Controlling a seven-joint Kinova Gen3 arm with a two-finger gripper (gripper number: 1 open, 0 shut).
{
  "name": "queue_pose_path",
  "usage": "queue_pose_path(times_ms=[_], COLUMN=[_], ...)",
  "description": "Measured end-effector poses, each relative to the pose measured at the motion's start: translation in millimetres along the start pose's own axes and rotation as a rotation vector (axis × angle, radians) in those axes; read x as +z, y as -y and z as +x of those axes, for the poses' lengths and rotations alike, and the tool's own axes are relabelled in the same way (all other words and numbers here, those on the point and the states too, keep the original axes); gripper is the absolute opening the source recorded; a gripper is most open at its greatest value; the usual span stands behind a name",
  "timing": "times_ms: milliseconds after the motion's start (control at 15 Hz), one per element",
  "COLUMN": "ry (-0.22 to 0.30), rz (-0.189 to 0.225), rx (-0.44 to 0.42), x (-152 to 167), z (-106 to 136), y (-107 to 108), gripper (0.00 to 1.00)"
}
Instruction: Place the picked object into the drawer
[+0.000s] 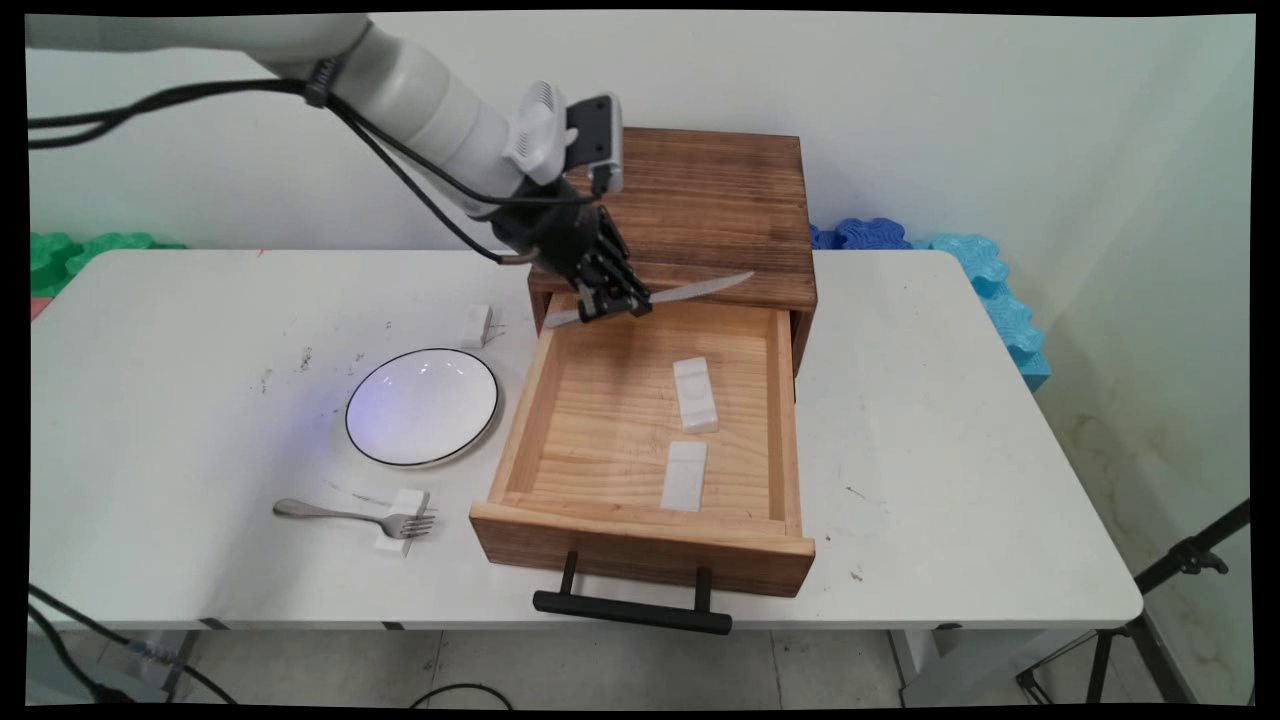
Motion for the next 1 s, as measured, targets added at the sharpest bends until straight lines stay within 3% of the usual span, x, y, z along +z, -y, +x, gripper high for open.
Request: queue_pose_path(times_ms=[1000], ry=[0.025], rz=[-0.026], rx=[-0.051], x=[67.6], z=[-8.8], y=[-4.1], gripper=[0.0])
